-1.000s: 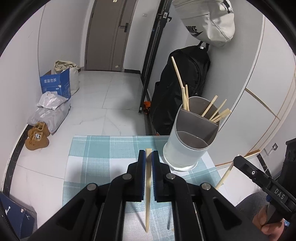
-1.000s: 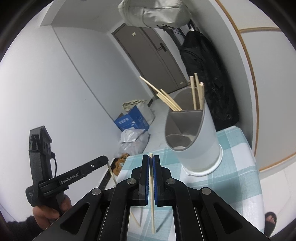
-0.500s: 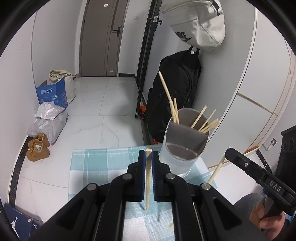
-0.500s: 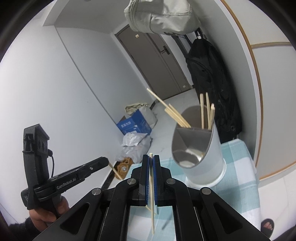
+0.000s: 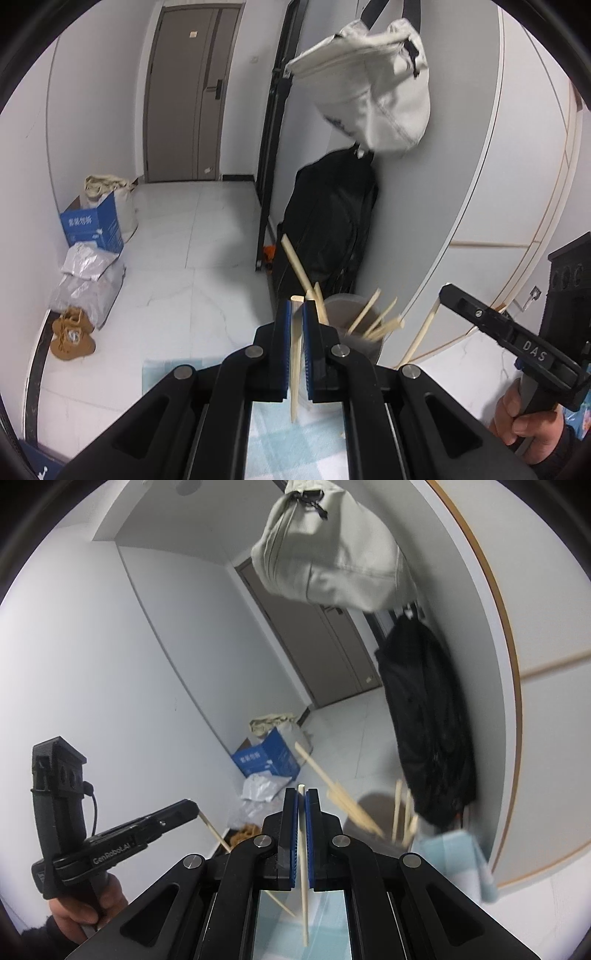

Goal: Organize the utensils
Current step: 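Lift both held chopsticks and carry them over the white holder, then lower the chopsticks into the holder and open both grippers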

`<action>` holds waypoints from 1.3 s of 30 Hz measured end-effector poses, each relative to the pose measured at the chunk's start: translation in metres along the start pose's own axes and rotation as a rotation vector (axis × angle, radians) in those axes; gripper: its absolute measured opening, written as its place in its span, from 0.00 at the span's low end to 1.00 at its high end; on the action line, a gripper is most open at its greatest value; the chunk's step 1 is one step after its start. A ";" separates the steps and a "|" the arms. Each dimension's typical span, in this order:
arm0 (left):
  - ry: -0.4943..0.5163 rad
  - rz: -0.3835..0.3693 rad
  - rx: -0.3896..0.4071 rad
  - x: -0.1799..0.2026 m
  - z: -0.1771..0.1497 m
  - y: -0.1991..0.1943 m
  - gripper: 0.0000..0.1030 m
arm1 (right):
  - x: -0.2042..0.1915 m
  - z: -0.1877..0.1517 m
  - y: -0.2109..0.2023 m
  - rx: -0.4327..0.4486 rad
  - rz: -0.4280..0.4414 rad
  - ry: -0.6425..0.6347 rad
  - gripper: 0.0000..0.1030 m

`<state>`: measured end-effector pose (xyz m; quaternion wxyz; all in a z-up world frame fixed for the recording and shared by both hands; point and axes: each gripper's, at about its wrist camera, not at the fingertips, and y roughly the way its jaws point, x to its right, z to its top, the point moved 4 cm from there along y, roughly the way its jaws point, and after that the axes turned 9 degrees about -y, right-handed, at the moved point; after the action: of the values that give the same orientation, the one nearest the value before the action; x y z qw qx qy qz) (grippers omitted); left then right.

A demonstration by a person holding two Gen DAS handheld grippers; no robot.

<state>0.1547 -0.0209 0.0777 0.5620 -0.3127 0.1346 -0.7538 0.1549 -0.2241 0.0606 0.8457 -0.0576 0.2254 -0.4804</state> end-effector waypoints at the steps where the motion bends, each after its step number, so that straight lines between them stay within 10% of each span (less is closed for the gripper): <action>1: -0.002 -0.006 0.006 0.003 0.005 0.000 0.02 | 0.002 0.009 0.001 0.005 -0.003 -0.005 0.03; 16: 0.034 -0.074 0.063 0.037 0.056 0.048 0.02 | 0.037 0.089 0.042 0.047 -0.114 -0.093 0.03; 39: 0.118 -0.086 -0.116 0.030 0.017 0.103 0.02 | 0.050 0.037 0.080 -0.043 -0.139 -0.219 0.03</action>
<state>0.2385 -0.0807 0.0434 0.5012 -0.3053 0.1972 -0.7853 0.2553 -0.2277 0.0523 0.8284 -0.1433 0.1373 -0.5237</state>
